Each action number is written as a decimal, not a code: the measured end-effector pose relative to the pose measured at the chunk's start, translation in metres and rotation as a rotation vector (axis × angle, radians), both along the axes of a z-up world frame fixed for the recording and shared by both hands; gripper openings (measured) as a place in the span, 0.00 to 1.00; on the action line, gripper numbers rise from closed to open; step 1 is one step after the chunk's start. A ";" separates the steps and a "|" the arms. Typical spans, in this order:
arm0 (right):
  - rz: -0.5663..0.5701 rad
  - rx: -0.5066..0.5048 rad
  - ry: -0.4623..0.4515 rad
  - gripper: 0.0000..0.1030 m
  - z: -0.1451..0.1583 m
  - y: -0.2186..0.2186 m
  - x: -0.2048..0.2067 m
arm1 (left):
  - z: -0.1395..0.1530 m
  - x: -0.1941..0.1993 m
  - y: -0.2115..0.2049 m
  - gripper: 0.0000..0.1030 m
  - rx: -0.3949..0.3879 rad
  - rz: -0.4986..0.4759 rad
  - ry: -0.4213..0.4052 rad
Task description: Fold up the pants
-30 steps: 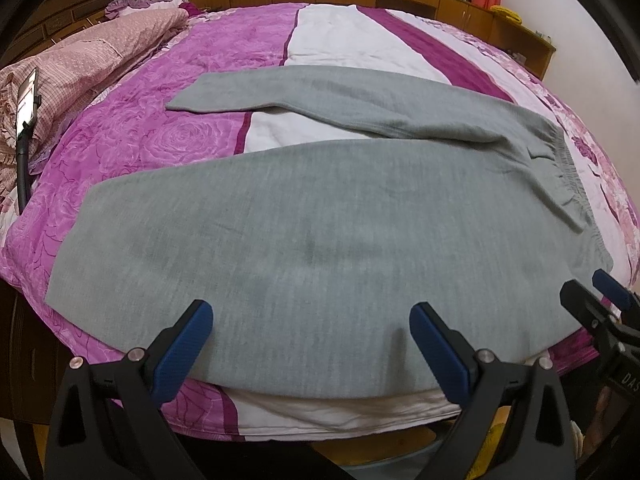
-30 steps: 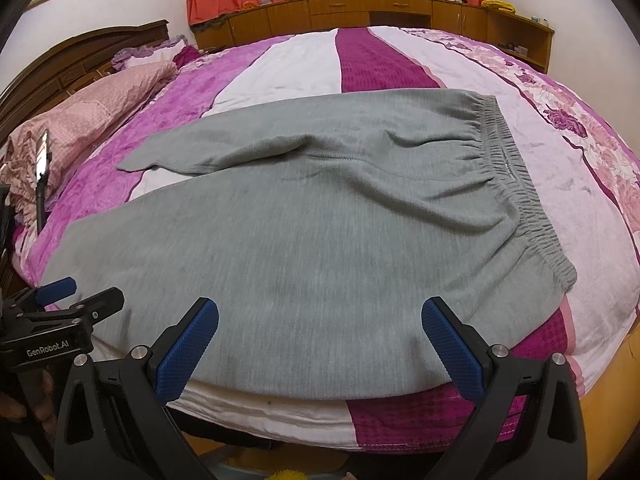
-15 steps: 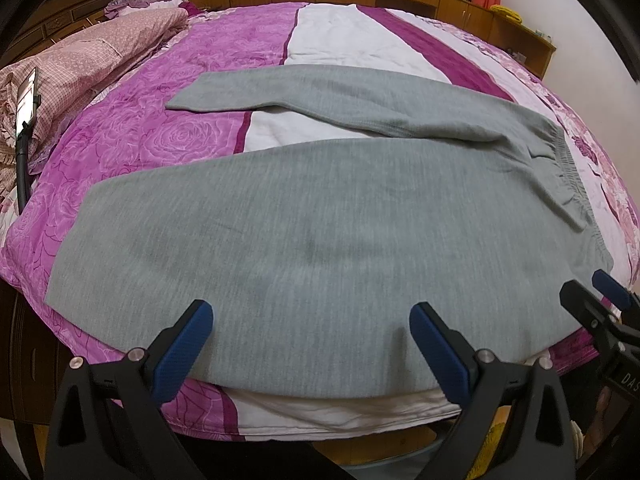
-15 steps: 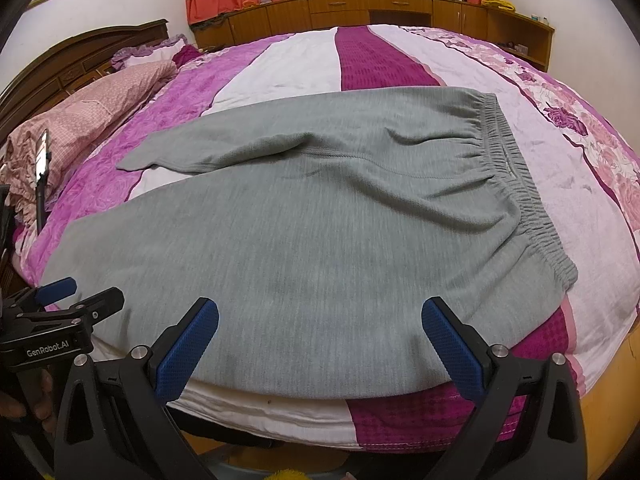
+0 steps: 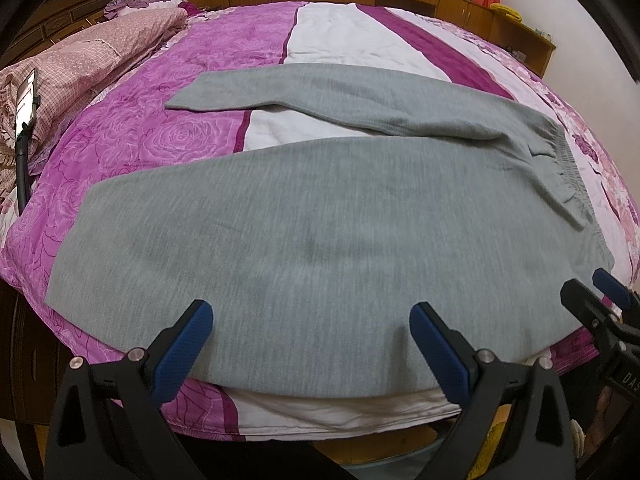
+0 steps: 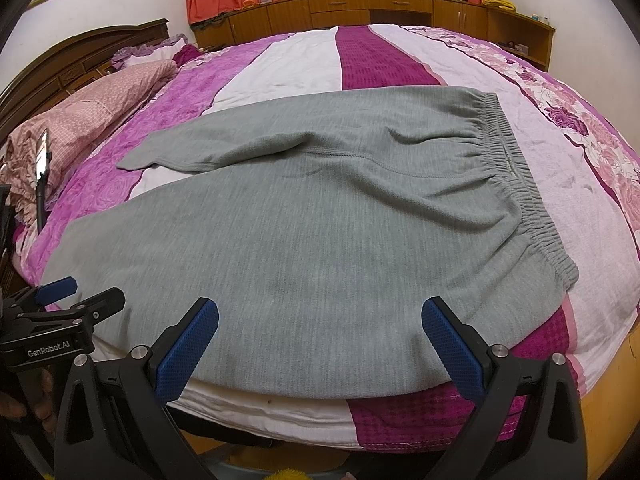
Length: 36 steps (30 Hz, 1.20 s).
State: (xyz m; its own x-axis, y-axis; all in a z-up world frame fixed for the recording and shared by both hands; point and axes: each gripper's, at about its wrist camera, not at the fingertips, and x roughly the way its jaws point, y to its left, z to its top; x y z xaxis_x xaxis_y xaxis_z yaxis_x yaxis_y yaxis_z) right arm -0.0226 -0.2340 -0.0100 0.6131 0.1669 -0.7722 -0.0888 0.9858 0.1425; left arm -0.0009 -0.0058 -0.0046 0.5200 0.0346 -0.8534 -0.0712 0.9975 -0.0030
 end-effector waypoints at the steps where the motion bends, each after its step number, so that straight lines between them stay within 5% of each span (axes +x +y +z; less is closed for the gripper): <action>1: 0.000 0.000 0.000 0.95 0.000 0.000 0.000 | 0.000 0.000 0.000 0.98 0.000 0.001 0.000; 19: -0.001 0.000 -0.005 0.95 0.007 -0.007 0.013 | 0.010 0.018 0.020 0.98 0.030 0.003 0.011; 36: 0.043 0.017 0.053 0.95 0.052 -0.027 0.140 | 0.059 0.141 0.096 0.98 0.060 0.070 -0.016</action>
